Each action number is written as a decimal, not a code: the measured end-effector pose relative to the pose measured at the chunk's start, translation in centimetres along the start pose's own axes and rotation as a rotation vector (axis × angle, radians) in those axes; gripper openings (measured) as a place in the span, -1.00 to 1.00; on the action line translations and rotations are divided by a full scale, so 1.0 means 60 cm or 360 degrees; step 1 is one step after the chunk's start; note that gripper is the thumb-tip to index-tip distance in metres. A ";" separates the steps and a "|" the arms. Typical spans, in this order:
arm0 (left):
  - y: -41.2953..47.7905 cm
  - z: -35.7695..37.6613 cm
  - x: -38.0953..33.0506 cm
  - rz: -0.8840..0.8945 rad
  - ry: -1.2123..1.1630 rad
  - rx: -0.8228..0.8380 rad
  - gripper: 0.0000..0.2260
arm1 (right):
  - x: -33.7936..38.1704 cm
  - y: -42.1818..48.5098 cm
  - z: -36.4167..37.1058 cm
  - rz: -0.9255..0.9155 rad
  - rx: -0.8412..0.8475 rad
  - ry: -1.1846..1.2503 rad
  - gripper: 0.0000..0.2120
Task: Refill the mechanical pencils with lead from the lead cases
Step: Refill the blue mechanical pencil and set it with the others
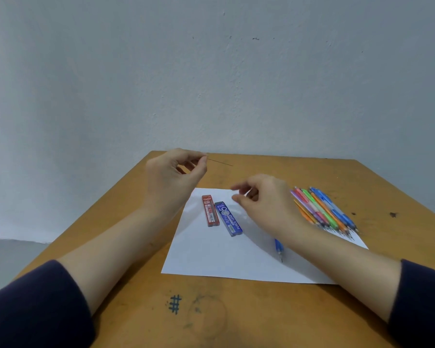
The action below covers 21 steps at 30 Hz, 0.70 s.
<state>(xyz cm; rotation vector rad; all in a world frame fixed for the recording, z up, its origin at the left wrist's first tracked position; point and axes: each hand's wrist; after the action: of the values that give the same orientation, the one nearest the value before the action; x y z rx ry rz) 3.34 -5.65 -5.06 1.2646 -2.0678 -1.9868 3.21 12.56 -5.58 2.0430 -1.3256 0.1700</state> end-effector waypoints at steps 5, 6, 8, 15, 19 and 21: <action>-0.005 0.004 -0.004 -0.0013 -0.0019 0.0080 -0.94 | -0.009 0.013 -0.009 -0.0281 -0.0575 0.0066 -0.89; -0.007 0.005 -0.005 -0.0003 -0.0030 0.0105 -0.94 | -0.011 0.014 -0.010 -0.0322 -0.0612 0.0049 -0.87; -0.011 0.008 -0.009 0.0030 -0.0061 0.0142 -0.94 | -0.014 0.017 -0.010 -0.0409 -0.0648 0.0006 -0.85; -0.021 0.017 -0.018 0.0180 -0.0181 0.0197 -0.91 | -0.022 0.016 -0.013 -0.0565 -0.0603 -0.0134 -0.88; -0.025 0.021 -0.024 0.0120 -0.0232 0.0190 -0.90 | -0.026 0.020 -0.022 -0.0642 -0.0659 -0.0210 -0.90; -0.029 0.025 -0.030 -0.0033 -0.0279 0.0166 -0.89 | -0.031 0.024 -0.029 -0.0708 -0.0681 -0.0329 -0.91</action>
<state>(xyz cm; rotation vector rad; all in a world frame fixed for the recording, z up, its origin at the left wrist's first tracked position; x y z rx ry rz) 4.70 -3.20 -5.93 1.1704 -2.2725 -2.0943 1.55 14.69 -4.41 1.9528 -0.8888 -0.4940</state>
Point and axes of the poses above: each hand's wrist, its own y-axis towards the middle knuckle, its own z-axis out of the palm, x = y × z, and after that the axes turned 7 degrees about -y, right-handed
